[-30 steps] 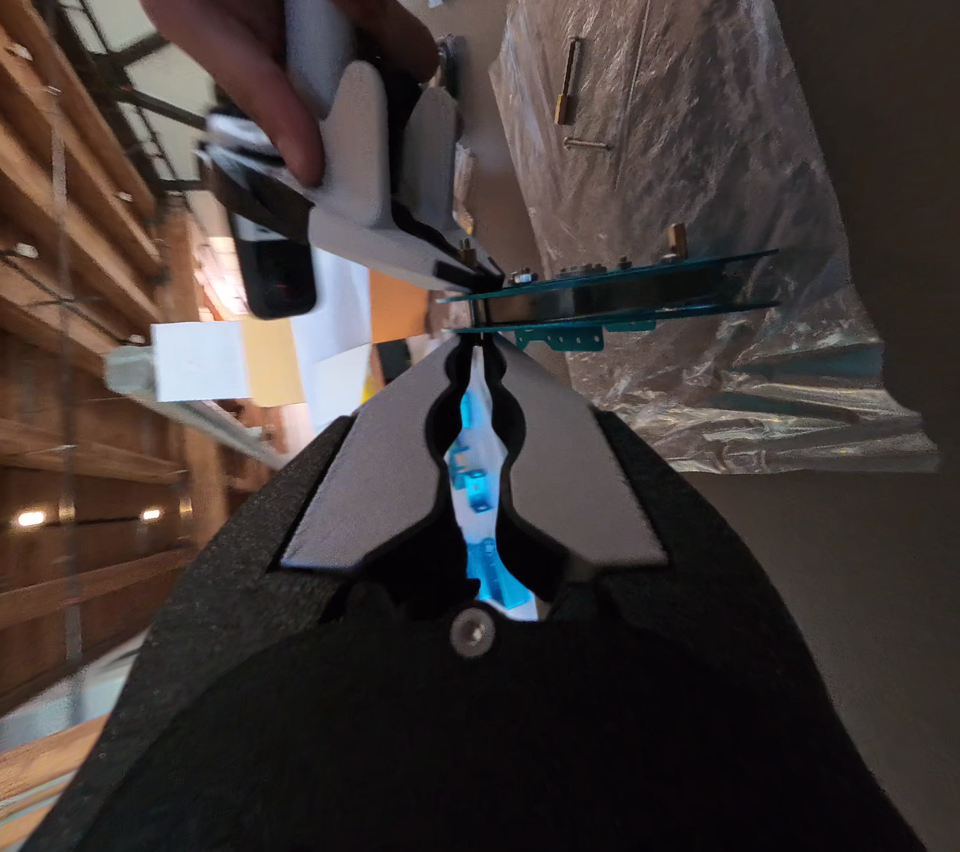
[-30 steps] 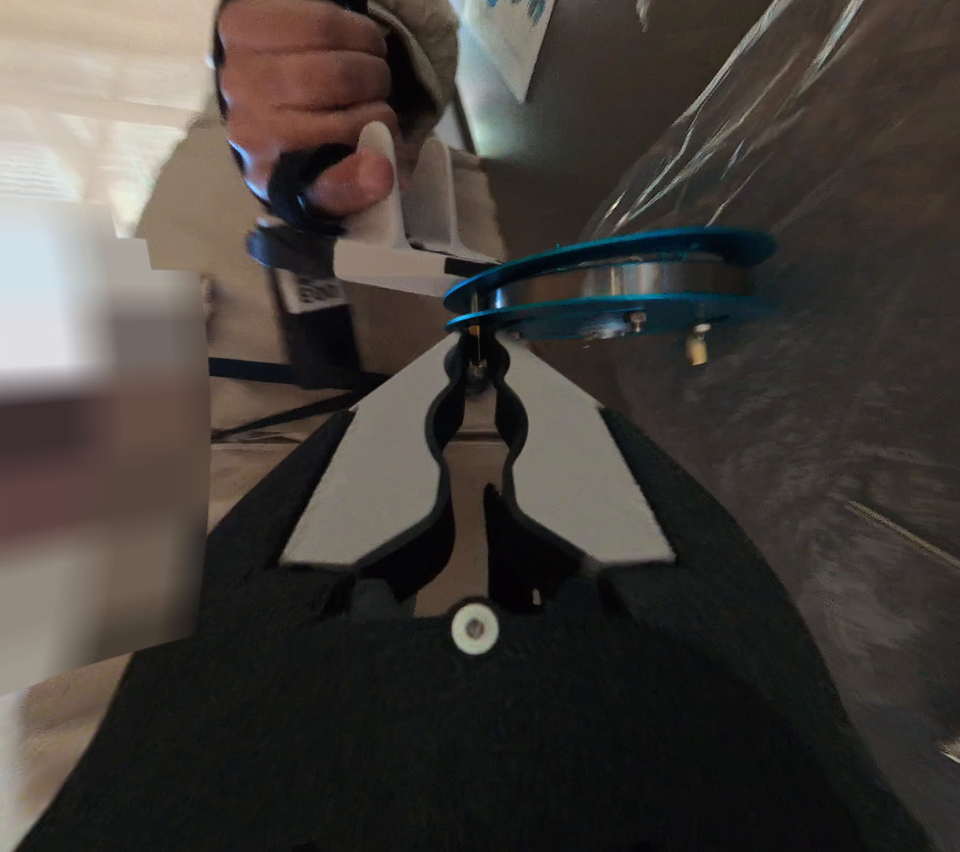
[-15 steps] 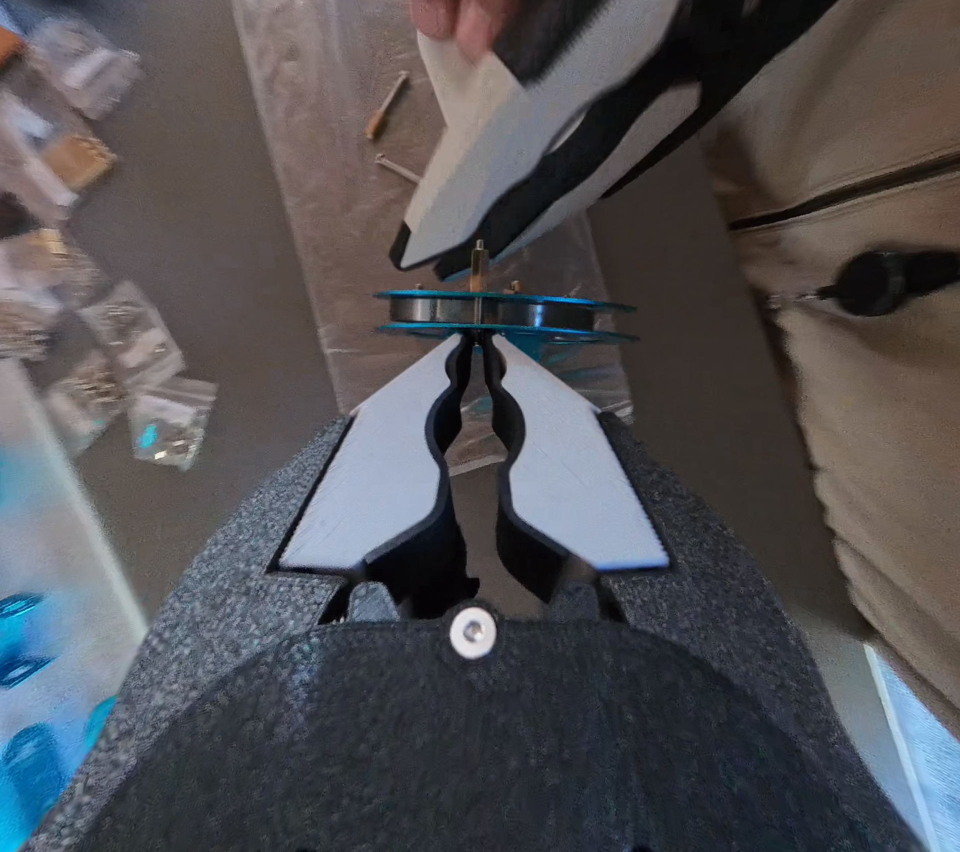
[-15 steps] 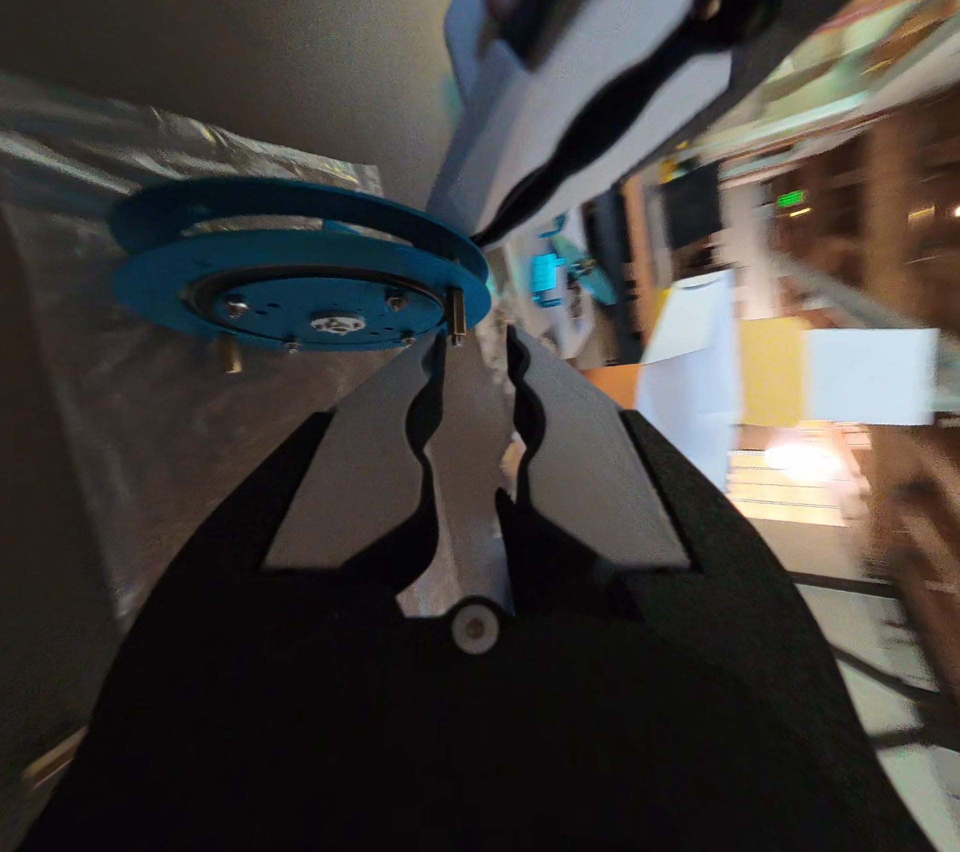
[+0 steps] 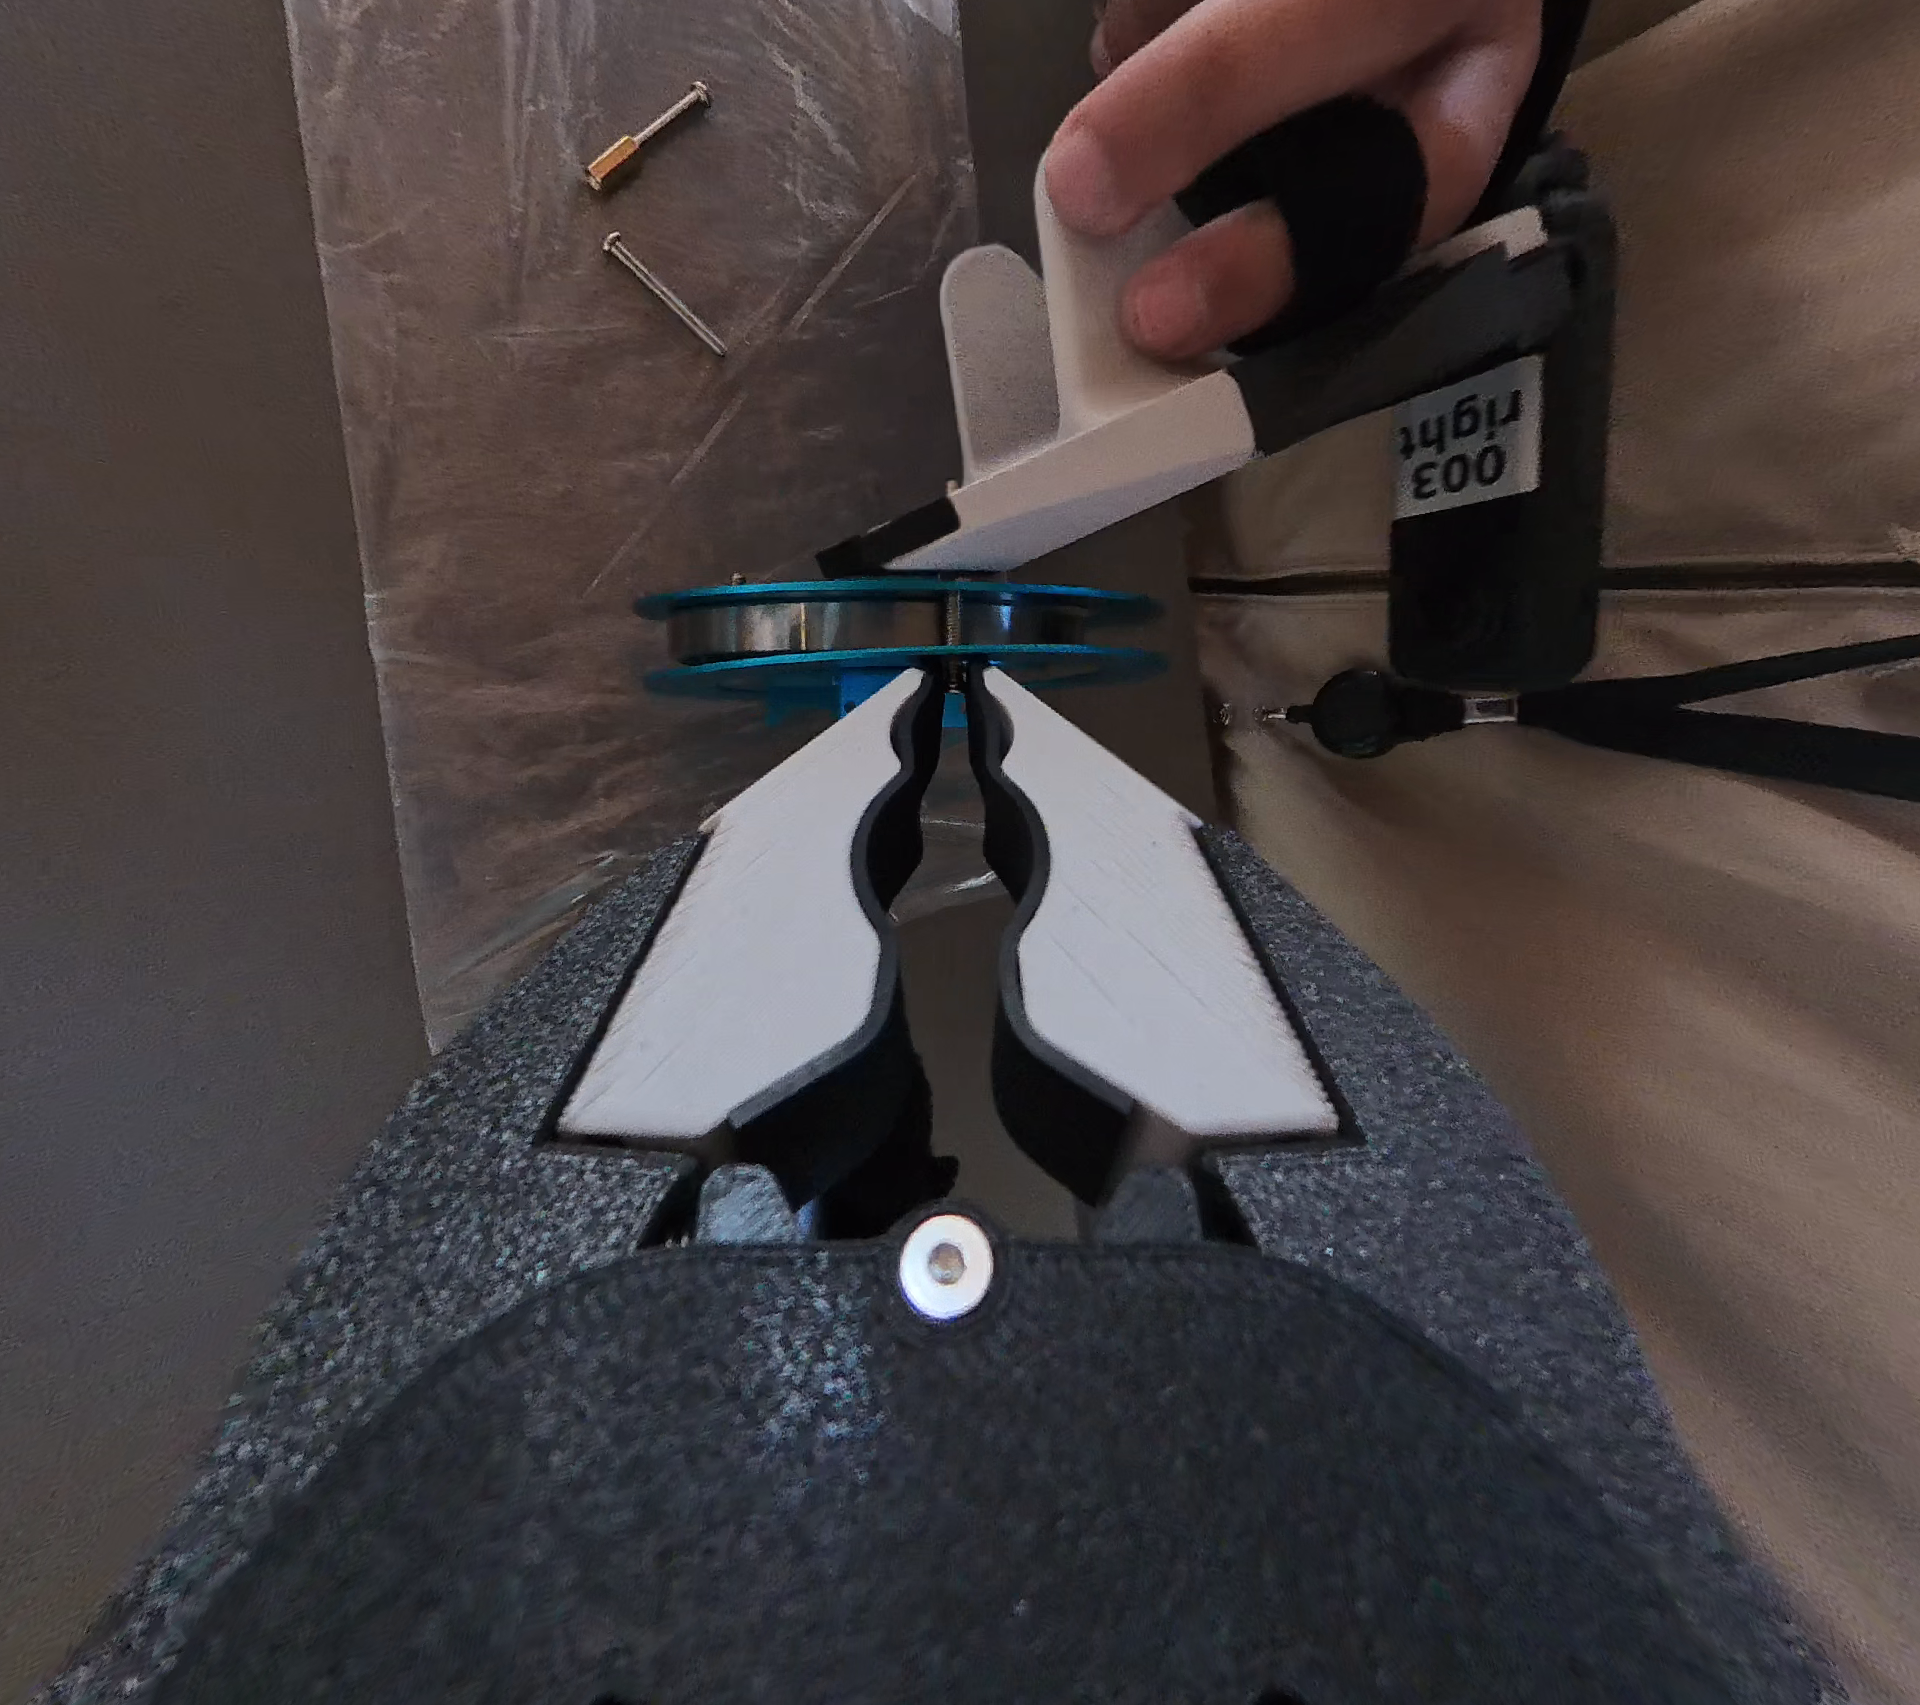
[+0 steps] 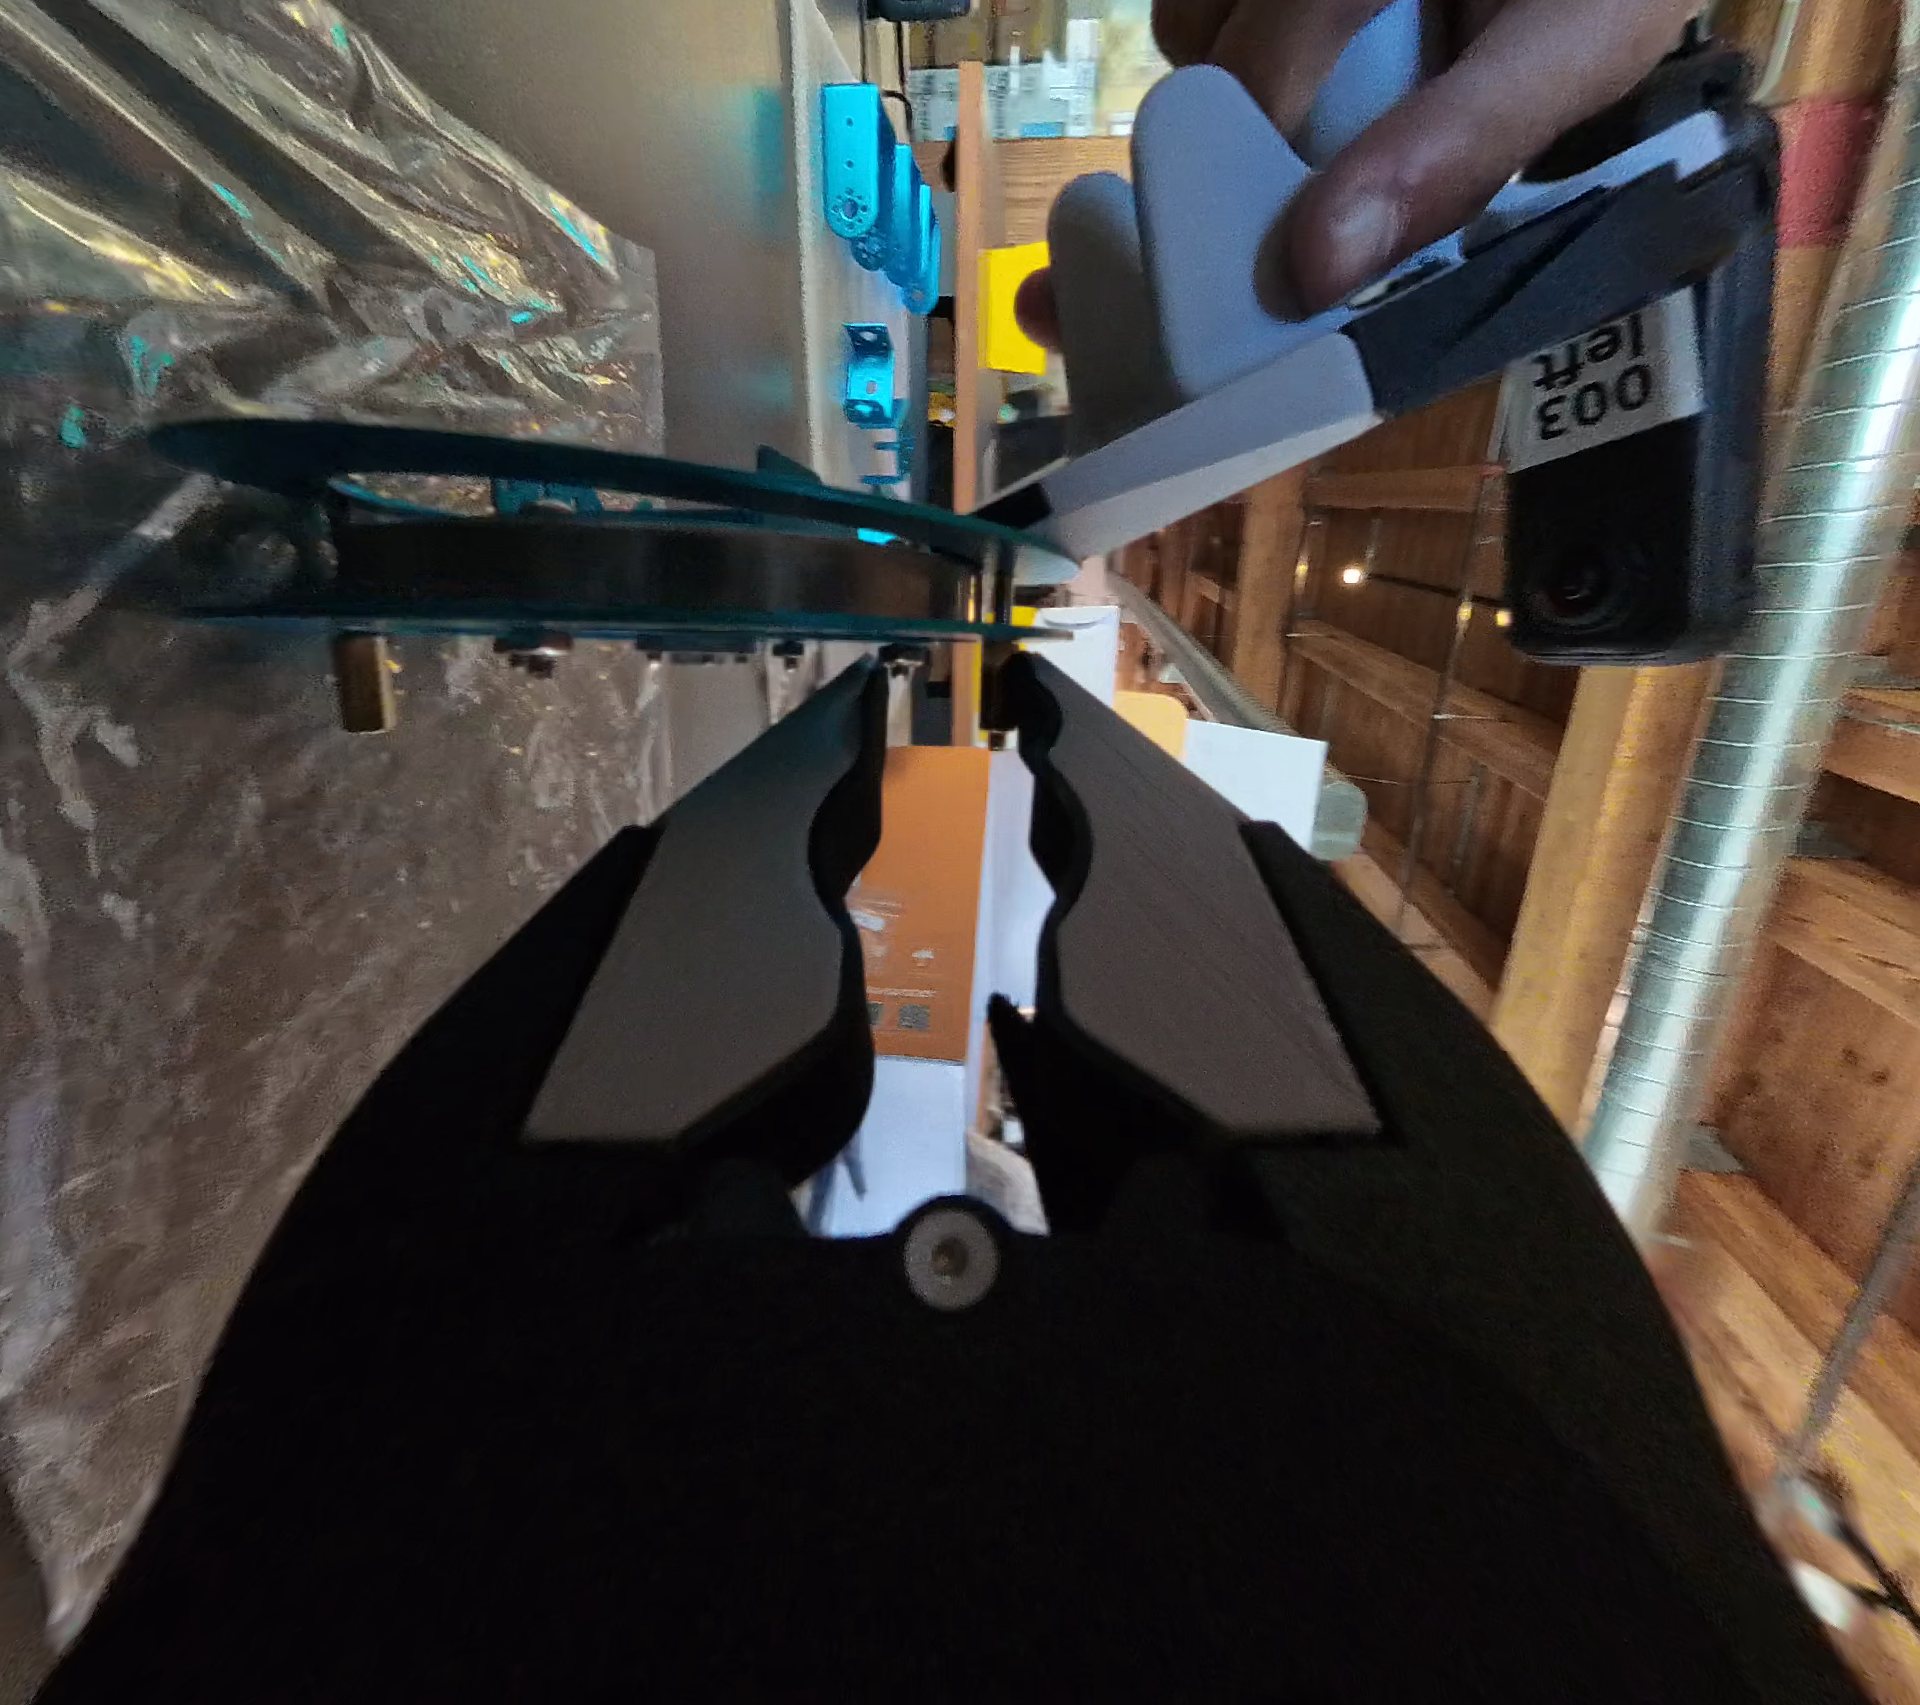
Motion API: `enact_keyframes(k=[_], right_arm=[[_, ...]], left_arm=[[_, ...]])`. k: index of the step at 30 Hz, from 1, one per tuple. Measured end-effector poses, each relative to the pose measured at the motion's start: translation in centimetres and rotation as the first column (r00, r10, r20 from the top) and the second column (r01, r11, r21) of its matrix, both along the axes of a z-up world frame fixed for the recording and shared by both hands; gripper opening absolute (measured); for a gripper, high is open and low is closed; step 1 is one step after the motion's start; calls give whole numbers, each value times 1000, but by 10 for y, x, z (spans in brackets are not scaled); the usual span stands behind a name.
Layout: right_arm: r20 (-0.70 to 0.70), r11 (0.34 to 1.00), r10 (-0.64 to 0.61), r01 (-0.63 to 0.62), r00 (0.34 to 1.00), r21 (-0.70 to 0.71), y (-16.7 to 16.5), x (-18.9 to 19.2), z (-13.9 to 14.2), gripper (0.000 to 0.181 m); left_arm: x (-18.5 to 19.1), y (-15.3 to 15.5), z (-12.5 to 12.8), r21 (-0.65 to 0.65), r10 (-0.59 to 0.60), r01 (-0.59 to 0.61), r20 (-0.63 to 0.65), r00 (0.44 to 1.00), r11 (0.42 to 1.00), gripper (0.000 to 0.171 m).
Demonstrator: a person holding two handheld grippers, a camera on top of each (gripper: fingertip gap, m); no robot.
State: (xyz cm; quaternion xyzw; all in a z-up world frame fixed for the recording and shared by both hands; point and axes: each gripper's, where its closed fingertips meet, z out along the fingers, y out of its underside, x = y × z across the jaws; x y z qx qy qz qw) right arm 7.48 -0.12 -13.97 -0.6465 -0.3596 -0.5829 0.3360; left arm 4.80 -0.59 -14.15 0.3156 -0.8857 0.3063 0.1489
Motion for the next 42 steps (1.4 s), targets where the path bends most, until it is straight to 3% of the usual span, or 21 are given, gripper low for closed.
enact_keyframes(k=[5,8,10,13,14,16,18,20,22,24,26,28,31,34,37,39,41,42], right_arm=[[99,999,-8,3,995,46,2,3,10,4],[-150,997,-8,-4,989,-80,2,5,4,4],[-430,982,-28,-57,902,-182,1,3,-1,4],[-759,935,-87,-210,645,-286,-4,-4,-6,3],[-831,916,-120,-263,543,-304,-6,-7,-8,3],[-933,876,-209,-367,294,-312,-10,-11,-9,3],[-944,840,-328,-449,24,-304,-12,-13,-9,3],[-857,791,-471,-530,-211,-305,-18,-18,-9,3],[-640,737,-623,-610,-449,-291,-25,-24,-4,3],[-343,700,-710,-671,-615,-246,-29,-28,4,3],[-121,704,-708,-681,-696,-203,-28,-29,8,3],[-104,707,-704,-681,-702,-188,-29,-29,8,3],[-267,736,-676,-646,-687,-201,-27,-27,5,4],[-572,787,-583,-575,-577,-222,-23,-20,0,5],[-848,829,-426,-512,-315,-226,-24,-20,1,23],[-953,872,-301,-411,-23,-266,-23,-13,-3,23],[-946,929,-194,-261,260,-262,-17,1,-1,22],[-916,950,-157,-196,368,-241,-15,5,2,16]], left_arm=[[3,2,-1,14,-1,1,35,999,1000,2],[8,4,-3,146,-59,26,231,971,989,2],[12,5,-4,261,-113,8,391,913,965,2],[11,2,-3,360,-196,-32,577,793,932,2],[14,3,-3,400,-238,-56,647,725,915,2],[17,3,-2,474,-326,-123,749,576,872,2],[20,2,-2,527,-414,-206,810,416,824,2],[20,-1,-1,595,-557,-292,804,209,749,2],[20,-5,3,625,-665,-386,746,38,679,2],[21,-6,7,623,-711,-445,702,-44,643,1],[23,-4,8,632,-748,-479,659,-79,608,2],[23,-5,8,618,-713,-456,699,-56,641,2],[25,-3,7,608,-668,-415,744,-1,677,2],[28,-1,4,548,-527,-323,835,157,772,3],[29,0,2,480,-392,-232,856,338,846,2],[29,0,1,438,-322,-164,823,468,884,3],[28,1,0,390,-257,-108,766,589,915,3],[28,1,-1,360,-231,-75,729,644,930,2]])
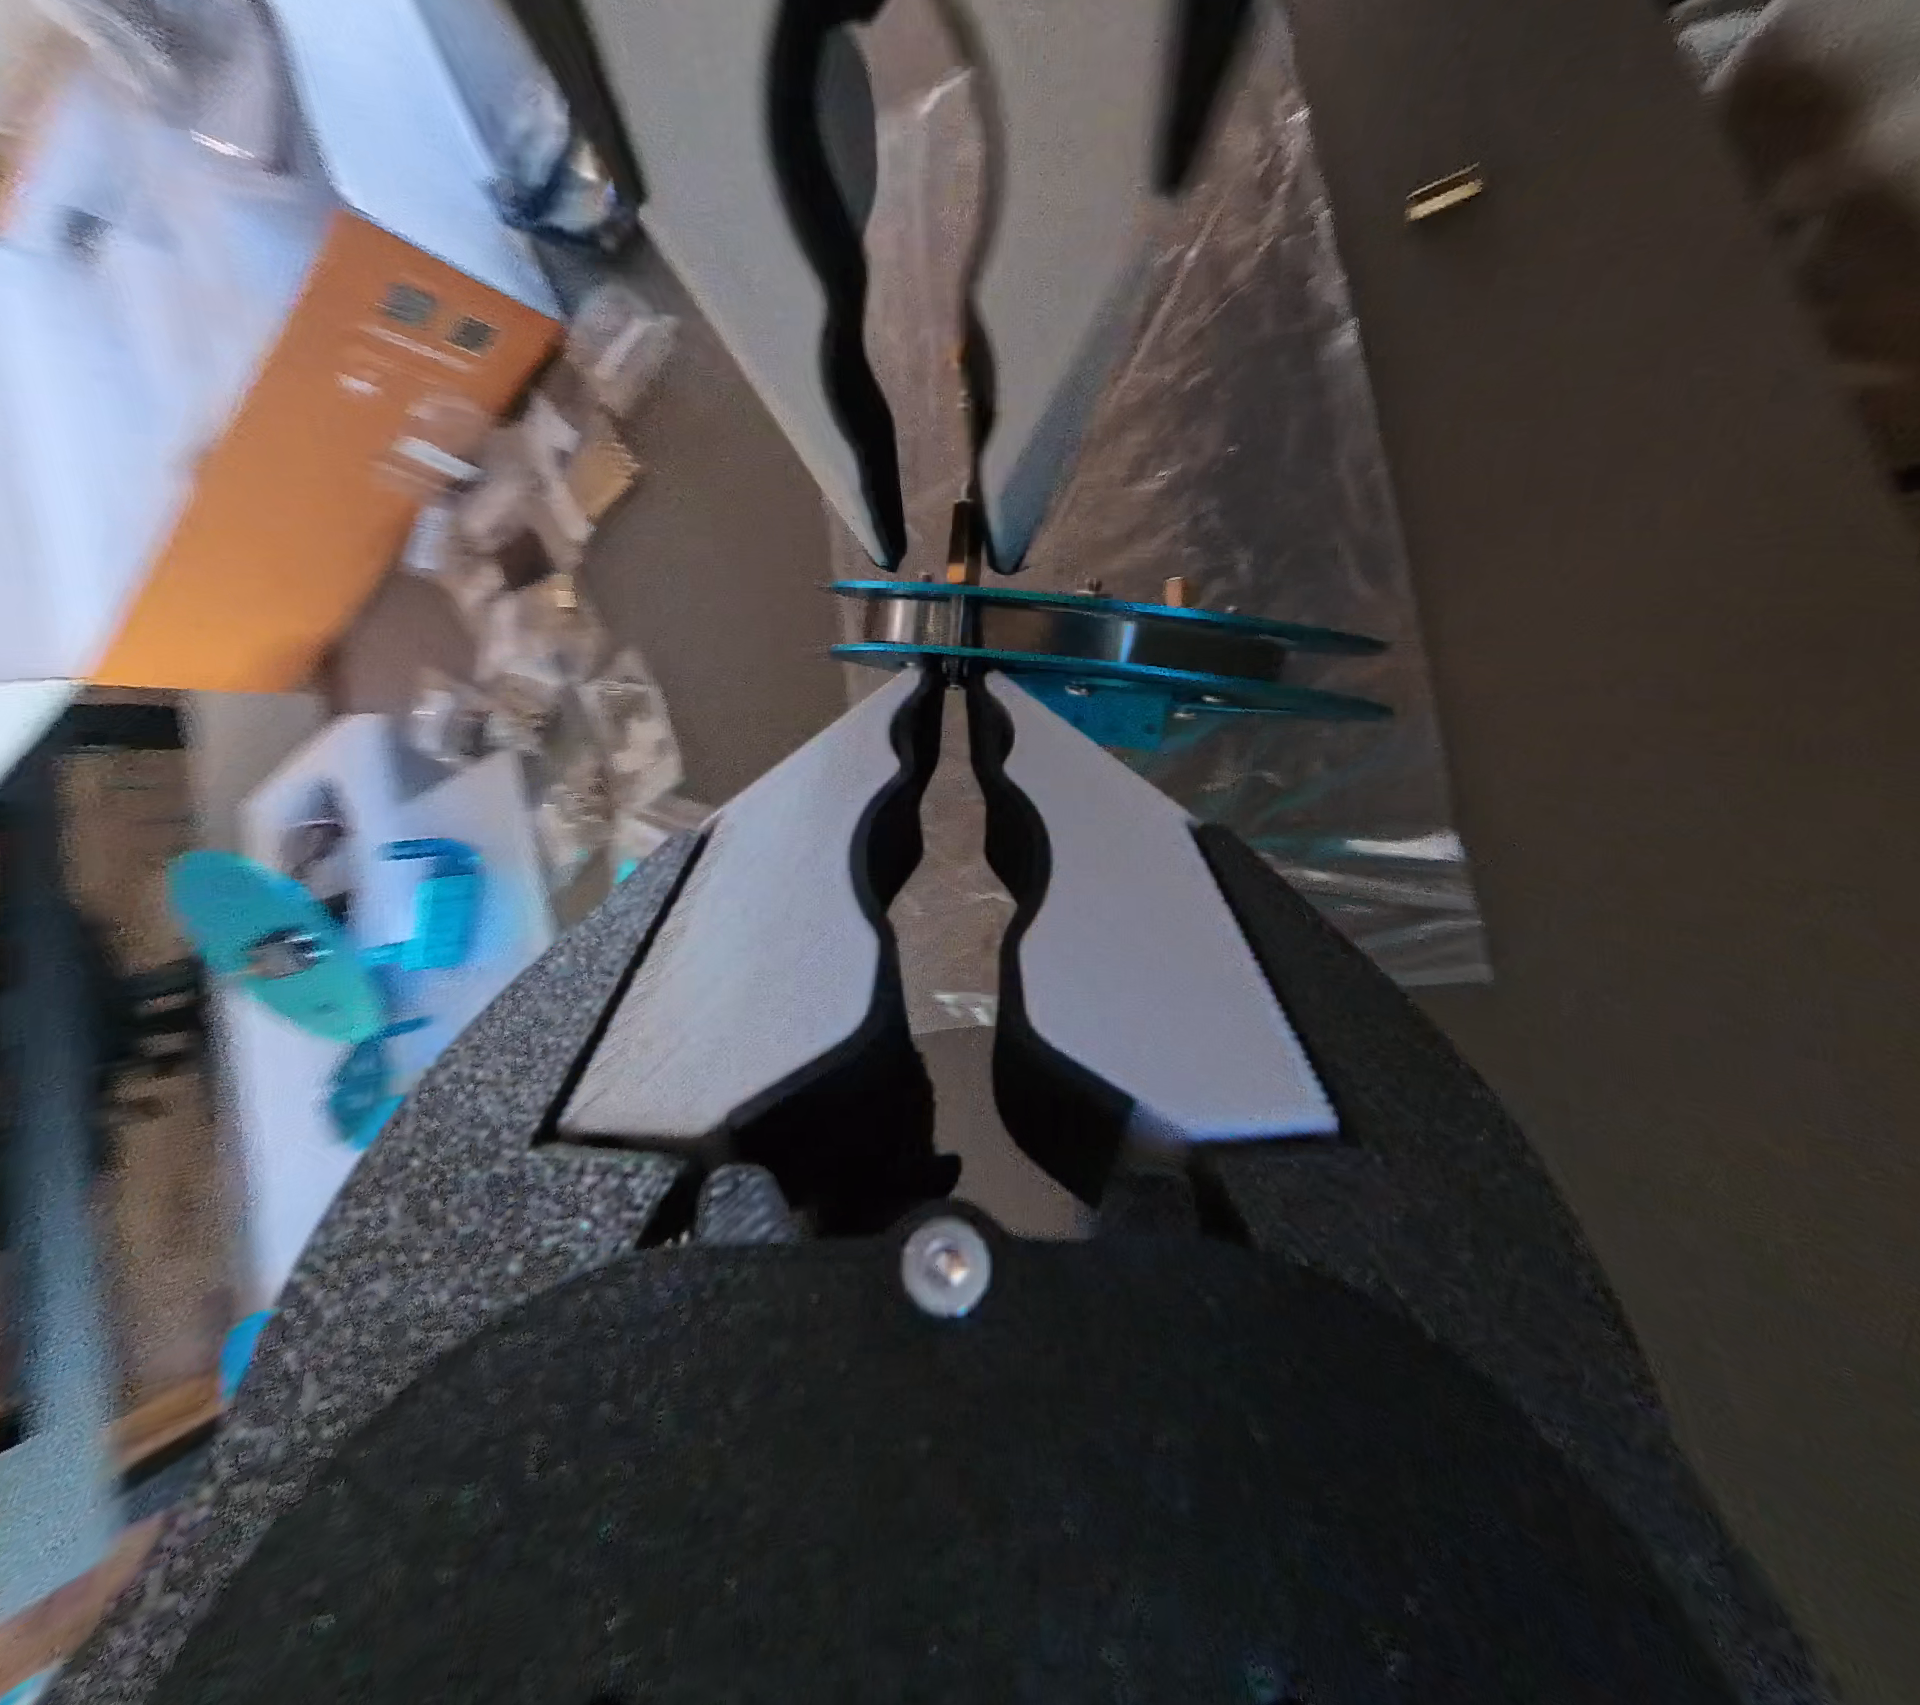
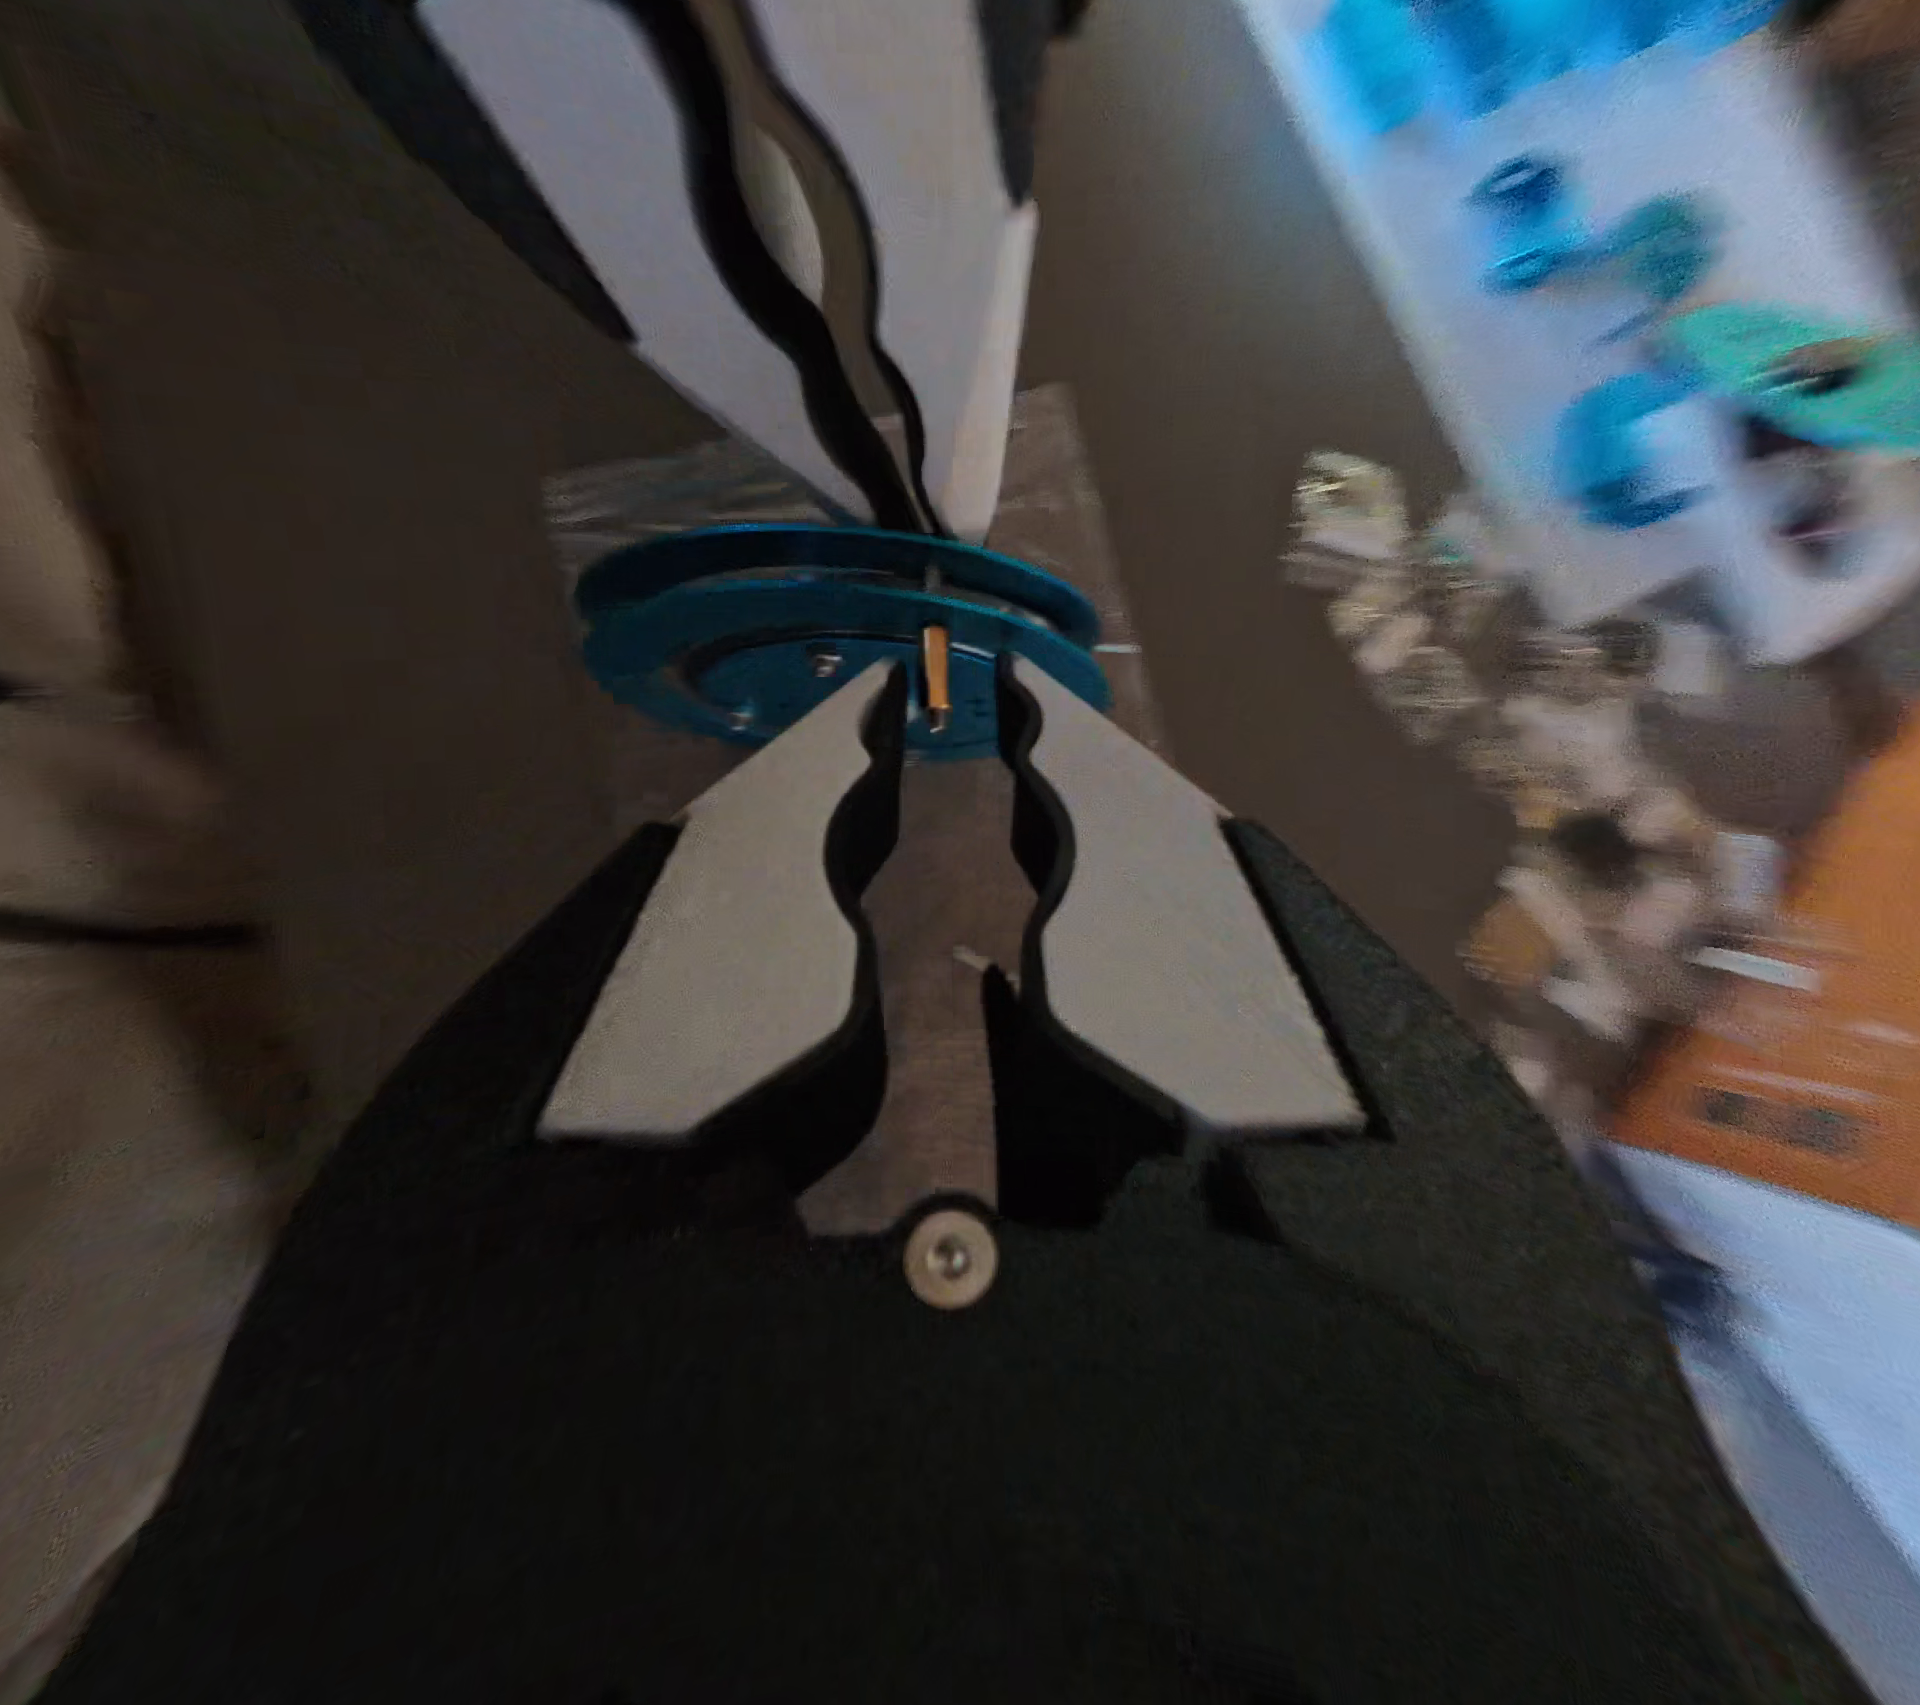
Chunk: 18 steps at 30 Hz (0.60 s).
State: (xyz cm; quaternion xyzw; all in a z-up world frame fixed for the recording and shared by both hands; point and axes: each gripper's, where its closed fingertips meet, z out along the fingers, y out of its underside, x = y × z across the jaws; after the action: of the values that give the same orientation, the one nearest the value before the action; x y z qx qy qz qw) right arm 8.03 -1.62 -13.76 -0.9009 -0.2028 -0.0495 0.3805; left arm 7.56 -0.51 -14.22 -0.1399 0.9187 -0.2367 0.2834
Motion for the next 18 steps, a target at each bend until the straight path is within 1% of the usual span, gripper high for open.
enact_keyframes(k=[1,2,3,4,6,8,10,11,13,14,15,16,17,18], right_arm=[[94,999,-17,14,995,34,1,0,1,16],[176,999,-28,21,984,45,0,-1,-1,24],[260,999,-39,29,965,41,0,0,-5,33],[350,999,-41,32,936,34,-1,3,-10,36],[506,999,-31,9,862,46,-1,5,-12,30],[611,996,-18,-40,791,80,1,1,-7,14],[697,995,-20,-57,717,87,1,1,-5,13],[734,994,-20,-68,679,90,2,2,-4,12],[806,991,-29,-88,591,100,3,6,0,6],[826,991,-22,-96,563,92,3,6,1,6],[829,992,-21,-93,559,87,3,8,1,5],[805,993,-17,-82,594,81,3,9,0,5],[735,996,-8,-64,678,69,2,10,-1,4],[602,998,6,-40,798,44,1,8,-3,3]], left_arm=[[-1,0,-1,-40,0,-4,-79,997,999,2],[-2,-1,-1,-78,-4,-9,-162,987,997,2],[-4,-2,-1,-114,-17,-11,-243,970,993,2],[-7,-2,-1,-147,-29,-20,-323,946,989,2],[-11,-3,-1,-198,-50,-47,-456,888,979,2],[-13,-6,0,-247,-61,-99,-568,821,964,2],[-16,-9,1,-290,-83,-144,-648,757,946,2],[-16,-9,1,-307,-91,-164,-671,736,937,2],[-16,-11,2,-329,-100,-194,-699,708,924,2],[-15,-11,2,-333,-100,-201,-701,706,921,2],[-14,-11,1,-331,-95,-188,-680,727,925,2],[-11,-10,0,-321,-85,-162,-636,767,933,2],[-10,-10,-1,-296,-77,-119,-574,815,948,2],[-9,-10,-1,-257,-73,-64,-491,868,964,2]])
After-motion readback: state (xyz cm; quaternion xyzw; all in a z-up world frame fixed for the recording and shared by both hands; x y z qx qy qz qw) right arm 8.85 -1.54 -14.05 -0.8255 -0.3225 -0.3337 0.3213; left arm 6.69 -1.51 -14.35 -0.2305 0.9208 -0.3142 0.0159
